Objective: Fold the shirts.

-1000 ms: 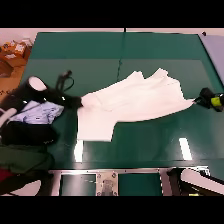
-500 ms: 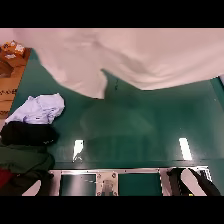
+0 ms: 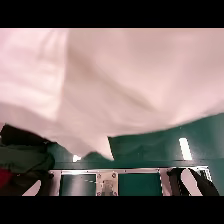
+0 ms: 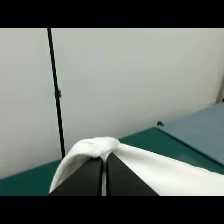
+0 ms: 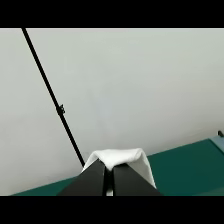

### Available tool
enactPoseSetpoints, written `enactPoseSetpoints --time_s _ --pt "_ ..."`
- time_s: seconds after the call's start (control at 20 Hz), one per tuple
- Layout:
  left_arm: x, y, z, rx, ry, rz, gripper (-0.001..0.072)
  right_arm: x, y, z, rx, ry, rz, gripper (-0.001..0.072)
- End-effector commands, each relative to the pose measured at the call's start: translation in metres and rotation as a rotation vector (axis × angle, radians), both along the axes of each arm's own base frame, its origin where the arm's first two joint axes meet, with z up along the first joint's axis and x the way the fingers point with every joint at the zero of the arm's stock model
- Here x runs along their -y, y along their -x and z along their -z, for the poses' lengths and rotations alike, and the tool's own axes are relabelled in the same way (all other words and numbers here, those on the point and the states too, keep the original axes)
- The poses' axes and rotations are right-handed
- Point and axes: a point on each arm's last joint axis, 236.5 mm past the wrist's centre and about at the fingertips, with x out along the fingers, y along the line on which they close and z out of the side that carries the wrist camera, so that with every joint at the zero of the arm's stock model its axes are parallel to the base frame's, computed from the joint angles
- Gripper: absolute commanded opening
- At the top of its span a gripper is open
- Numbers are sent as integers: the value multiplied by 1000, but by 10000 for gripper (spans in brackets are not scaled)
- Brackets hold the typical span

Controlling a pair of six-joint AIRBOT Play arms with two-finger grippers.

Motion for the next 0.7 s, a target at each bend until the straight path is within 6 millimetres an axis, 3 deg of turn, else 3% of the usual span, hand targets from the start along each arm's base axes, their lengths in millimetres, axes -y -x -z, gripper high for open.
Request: enactPoseSetpoints --time_s 0.0,0.15,0.25,0.35,0.5,0.55,0.65 --pt "7 -71 68 -196 -10 -16 27 24 -59 71 -170 -88 -67 14" --pt "16 -162 172 -439 -23 -39 27 45 -128 185 -385 -186 -142 14" --pt "22 -220 262 -615 -34 -60 27 58 -164 268 -514 -247 -155 14" --pt "26 -263 351 -782 -56 -76 27 68 -195 354 -635 -298 -158 15" --pt "30 -304 465 -962 -54 -102 28 77 -230 467 -796 -401 -173 15" --pt "31 -314 495 -998 -43 -115 27 77 -240 496 -823 -446 -188 14" --pt "31 -329 531 -1026 -11 -141 27 78 -259 534 -850 -518 -210 14"
